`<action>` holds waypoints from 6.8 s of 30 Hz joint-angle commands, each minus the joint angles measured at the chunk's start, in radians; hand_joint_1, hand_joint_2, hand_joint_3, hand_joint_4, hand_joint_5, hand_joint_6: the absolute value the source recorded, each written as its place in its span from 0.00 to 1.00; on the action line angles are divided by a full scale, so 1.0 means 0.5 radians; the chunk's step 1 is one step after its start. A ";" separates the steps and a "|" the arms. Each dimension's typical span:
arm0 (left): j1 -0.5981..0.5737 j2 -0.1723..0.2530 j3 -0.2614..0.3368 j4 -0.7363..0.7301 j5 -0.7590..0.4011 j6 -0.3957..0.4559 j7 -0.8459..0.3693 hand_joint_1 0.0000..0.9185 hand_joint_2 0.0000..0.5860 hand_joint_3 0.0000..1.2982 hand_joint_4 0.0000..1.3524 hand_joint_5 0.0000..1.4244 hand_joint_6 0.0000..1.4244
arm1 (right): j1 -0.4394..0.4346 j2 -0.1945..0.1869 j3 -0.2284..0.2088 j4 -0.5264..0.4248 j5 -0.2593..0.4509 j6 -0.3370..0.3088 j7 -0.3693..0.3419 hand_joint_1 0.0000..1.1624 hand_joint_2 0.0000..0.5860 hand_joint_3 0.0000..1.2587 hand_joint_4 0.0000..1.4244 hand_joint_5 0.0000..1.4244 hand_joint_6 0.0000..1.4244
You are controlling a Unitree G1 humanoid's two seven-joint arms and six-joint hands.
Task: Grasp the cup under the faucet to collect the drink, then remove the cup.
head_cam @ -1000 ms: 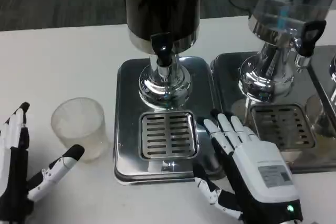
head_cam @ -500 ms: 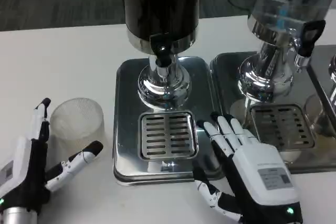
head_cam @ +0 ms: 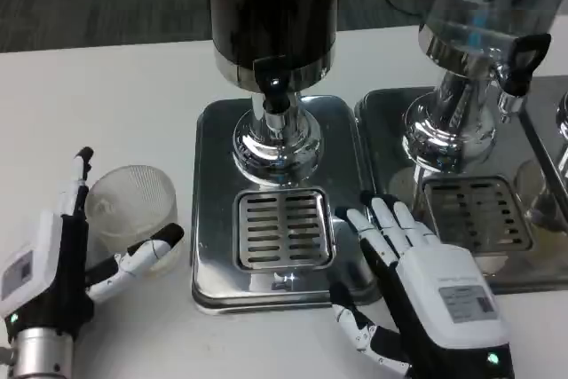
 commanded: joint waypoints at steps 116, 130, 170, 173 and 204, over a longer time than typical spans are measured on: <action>-0.494 -0.178 -0.613 0.386 0.267 -0.140 0.297 0.12 0.08 0.13 0.21 0.37 0.46 | -0.013 0.023 -0.064 0.002 0.080 0.035 -0.038 0.41 0.78 0.08 0.00 0.02 0.12; -0.270 -0.087 -0.494 0.113 0.229 -0.109 0.369 0.00 0.00 0.12 0.19 0.36 0.43 | -0.026 -0.005 -0.056 -0.004 0.117 0.031 -0.027 0.41 0.78 0.08 0.00 0.02 0.12; -0.063 0.244 -0.090 -0.849 -1.777 -0.608 -1.888 0.00 0.13 0.00 0.00 0.00 0.00 | 0.022 0.024 -0.010 -0.052 -0.042 0.235 0.016 0.33 0.72 0.02 0.00 0.00 0.00; -0.097 0.189 -0.060 -0.844 -1.792 -0.547 -1.978 0.00 0.13 0.00 0.00 0.00 0.00 | 0.016 0.029 -0.008 -0.050 -0.045 0.238 0.013 0.33 0.72 0.02 0.00 0.00 0.00; -0.141 0.113 0.071 -1.020 -0.862 -0.594 -1.878 0.00 0.15 0.09 0.00 0.12 0.11 | -0.001 0.037 -0.025 0.001 0.044 0.201 0.063 0.33 0.74 0.02 0.00 0.00 0.01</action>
